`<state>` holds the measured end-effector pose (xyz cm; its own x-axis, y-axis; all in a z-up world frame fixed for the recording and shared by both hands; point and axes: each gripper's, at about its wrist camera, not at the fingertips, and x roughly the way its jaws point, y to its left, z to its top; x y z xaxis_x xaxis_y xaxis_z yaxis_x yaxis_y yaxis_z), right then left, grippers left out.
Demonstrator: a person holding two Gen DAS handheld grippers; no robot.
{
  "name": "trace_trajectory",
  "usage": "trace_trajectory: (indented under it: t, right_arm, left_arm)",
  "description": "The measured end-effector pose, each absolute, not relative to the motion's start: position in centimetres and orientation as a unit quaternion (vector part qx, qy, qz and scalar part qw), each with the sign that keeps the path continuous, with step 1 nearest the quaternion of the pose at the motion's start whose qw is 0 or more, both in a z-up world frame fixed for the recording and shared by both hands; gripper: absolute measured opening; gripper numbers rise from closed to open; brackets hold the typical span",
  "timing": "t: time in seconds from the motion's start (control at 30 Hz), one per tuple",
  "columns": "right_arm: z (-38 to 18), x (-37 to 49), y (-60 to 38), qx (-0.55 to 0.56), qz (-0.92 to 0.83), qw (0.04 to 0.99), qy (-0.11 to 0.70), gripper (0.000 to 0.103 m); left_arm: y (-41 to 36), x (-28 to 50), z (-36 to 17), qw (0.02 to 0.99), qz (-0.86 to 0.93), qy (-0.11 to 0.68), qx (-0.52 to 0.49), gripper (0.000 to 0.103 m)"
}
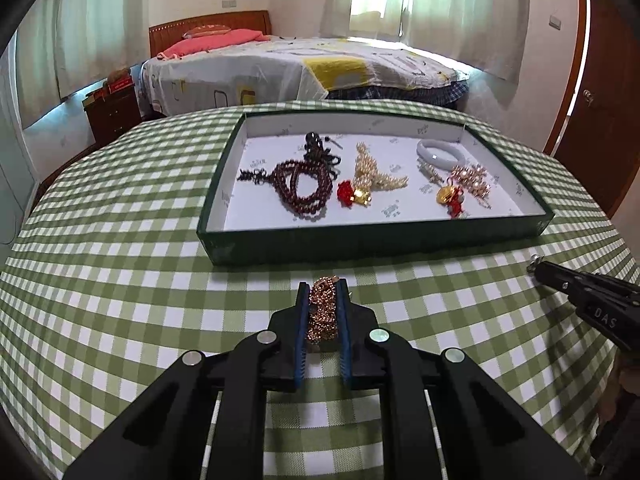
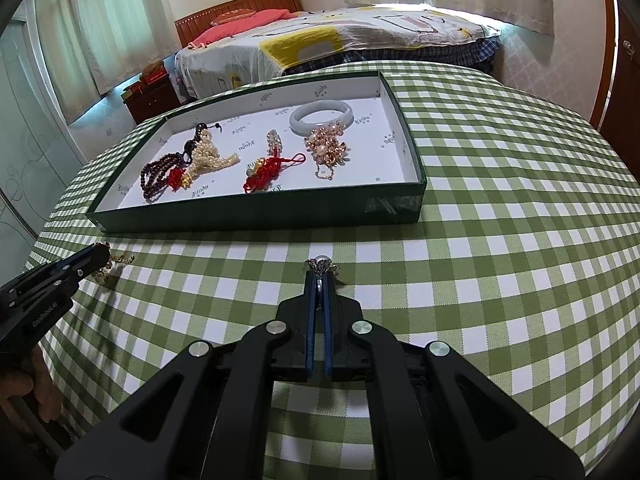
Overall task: Organize jewelry
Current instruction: 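Grasp the gold filigree brooch with the left tool while the right tool holds the ring, then carry the ring and gold brooch over the green box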
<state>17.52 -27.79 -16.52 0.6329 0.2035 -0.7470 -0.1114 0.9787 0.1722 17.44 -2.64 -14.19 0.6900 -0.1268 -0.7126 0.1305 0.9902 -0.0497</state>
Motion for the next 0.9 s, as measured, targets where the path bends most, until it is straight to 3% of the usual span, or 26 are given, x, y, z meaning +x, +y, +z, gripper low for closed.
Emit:
trace_trajectory:
  t: [0.53, 0.9]
  right_arm:
    - [-11.5, 17.9, -26.1, 0.049, 0.114, 0.922, 0.368, 0.004]
    - [-7.4, 23.1, -23.1, 0.028, 0.142, 0.938, 0.314, 0.004]
  left_arm:
    - [-3.5, 18.1, -8.6, 0.939, -0.101, 0.329, -0.013, 0.014]
    - [-4.8, 23.8, -6.0, 0.951, -0.11, 0.287, -0.016, 0.014]
